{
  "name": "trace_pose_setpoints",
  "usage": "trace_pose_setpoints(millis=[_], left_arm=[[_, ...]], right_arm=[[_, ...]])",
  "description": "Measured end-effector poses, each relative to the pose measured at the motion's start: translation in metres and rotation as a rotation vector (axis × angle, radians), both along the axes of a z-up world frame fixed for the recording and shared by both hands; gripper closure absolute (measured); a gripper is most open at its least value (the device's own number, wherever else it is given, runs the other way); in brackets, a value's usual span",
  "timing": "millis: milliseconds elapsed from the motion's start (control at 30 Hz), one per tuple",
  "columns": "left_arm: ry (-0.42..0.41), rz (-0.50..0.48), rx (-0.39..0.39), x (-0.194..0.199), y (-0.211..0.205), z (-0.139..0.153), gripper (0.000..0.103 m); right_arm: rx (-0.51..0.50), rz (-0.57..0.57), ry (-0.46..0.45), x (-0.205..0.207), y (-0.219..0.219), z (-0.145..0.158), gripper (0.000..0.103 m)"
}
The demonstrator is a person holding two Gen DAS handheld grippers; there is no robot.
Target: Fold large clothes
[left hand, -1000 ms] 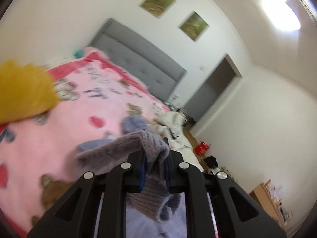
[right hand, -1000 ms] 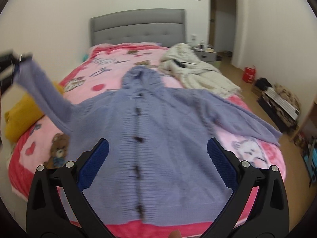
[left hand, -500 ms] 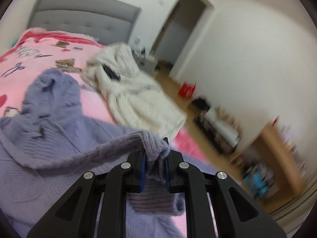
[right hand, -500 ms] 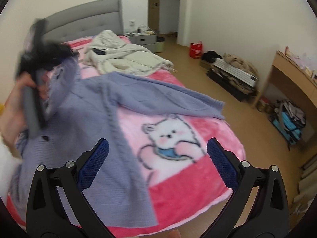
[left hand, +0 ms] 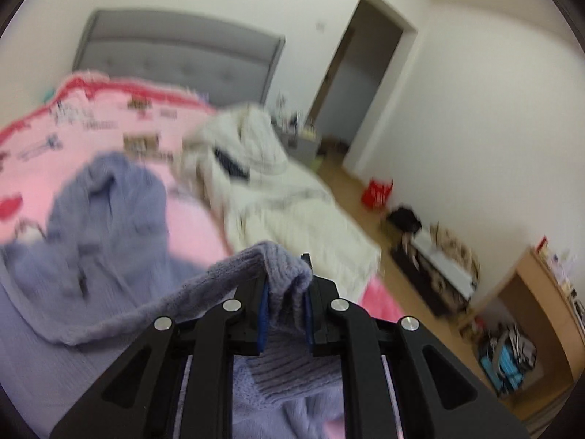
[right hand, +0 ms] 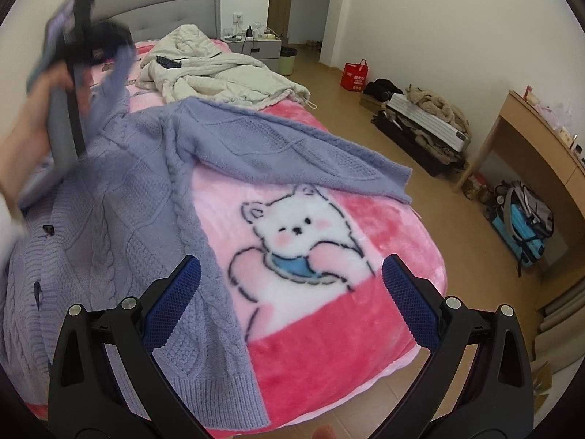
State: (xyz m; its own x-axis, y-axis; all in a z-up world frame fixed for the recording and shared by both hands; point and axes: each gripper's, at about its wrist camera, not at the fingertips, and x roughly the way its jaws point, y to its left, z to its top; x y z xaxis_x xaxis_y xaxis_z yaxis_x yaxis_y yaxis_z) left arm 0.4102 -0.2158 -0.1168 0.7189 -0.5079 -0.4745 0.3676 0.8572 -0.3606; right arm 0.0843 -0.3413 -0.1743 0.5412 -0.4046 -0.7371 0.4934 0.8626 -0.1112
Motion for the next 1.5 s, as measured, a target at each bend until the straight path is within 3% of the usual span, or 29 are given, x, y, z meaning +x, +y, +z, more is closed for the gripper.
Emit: trace_pose_setpoints(millis=[100, 200, 300, 433, 467, 567, 633, 667, 800, 900, 967, 1100, 1167, 1233, 1367, 1433, 1467, 1500], left_arm=[[-0.059, 0.026, -0.042, 0.002, 0.015, 0.025, 0.089], [-0.026, 0.007, -0.025, 0.02, 0.001, 0.016, 0.089], [0.055, -0.024, 0.119, 0.04, -0.041, -0.035, 0.089], [0.249, -0.084, 0.189, 0.056, -0.073, -0.119, 0.087], [0.266, -0.09, 0.199, 0.055, -0.075, -0.131, 0.085], [0.215, -0.12, 0.21, 0.045, -0.073, -0.14, 0.055], [0.178, -0.129, 0.188, 0.037, -0.067, -0.129, 0.02], [0.144, -0.135, 0.165, 0.032, -0.061, -0.119, 0.017], [0.102, -0.189, 0.158, 0.015, -0.025, -0.076, 0.017], [0.098, -0.149, 0.175, -0.02, 0.043, -0.054, 0.01], [0.125, -0.081, 0.245, -0.05, 0.097, -0.057, 0.009], [0.19, 0.01, 0.478, -0.119, 0.183, -0.09, 0.009], [0.231, 0.049, 0.612, -0.144, 0.211, -0.11, 0.009], [0.246, 0.108, 0.679, -0.166, 0.238, -0.127, 0.009], [0.329, 0.138, 0.603, -0.178, 0.272, -0.153, 0.009], [0.323, 0.145, 0.558, -0.179, 0.278, -0.161, 0.009], [0.314, 0.144, 0.543, -0.181, 0.278, -0.161, 0.009], [0.305, 0.146, 0.531, -0.182, 0.279, -0.161, 0.012]], right_arm=[[0.011, 0.018, -0.001, 0.004, 0.003, -0.004, 0.008], [0.006, 0.019, 0.01, 0.009, 0.005, -0.011, 0.008], [0.003, 0.009, 0.042, 0.013, 0.004, -0.019, 0.008], [-0.011, 0.012, 0.044, 0.012, 0.006, -0.019, 0.008], [-0.016, 0.015, 0.048, 0.013, 0.006, -0.019, 0.008], [-0.027, 0.021, 0.054, 0.019, 0.007, -0.02, 0.008], [-0.013, 0.032, 0.028, 0.022, 0.008, -0.017, 0.008], [-0.002, 0.039, 0.015, 0.025, 0.009, -0.016, 0.008], [-0.005, 0.109, -0.089, 0.05, 0.015, 0.001, 0.008], [-0.034, 0.215, -0.189, 0.088, 0.017, 0.02, 0.008], [-0.05, 0.31, -0.186, 0.14, 0.017, 0.025, 0.008], [-0.022, 0.504, -0.056, 0.249, 0.027, 0.007, 0.008], [-0.038, 0.52, -0.006, 0.285, 0.033, -0.006, 0.008], [-0.019, 0.509, 0.041, 0.308, 0.031, -0.019, 0.008], [0.144, 0.441, 0.087, 0.348, 0.012, -0.04, 0.008], [0.183, 0.394, 0.152, 0.367, 0.005, -0.057, 0.008], [0.211, 0.384, 0.174, 0.373, 0.002, -0.063, 0.013], [0.238, 0.39, 0.181, 0.376, -0.001, -0.067, 0.03]])
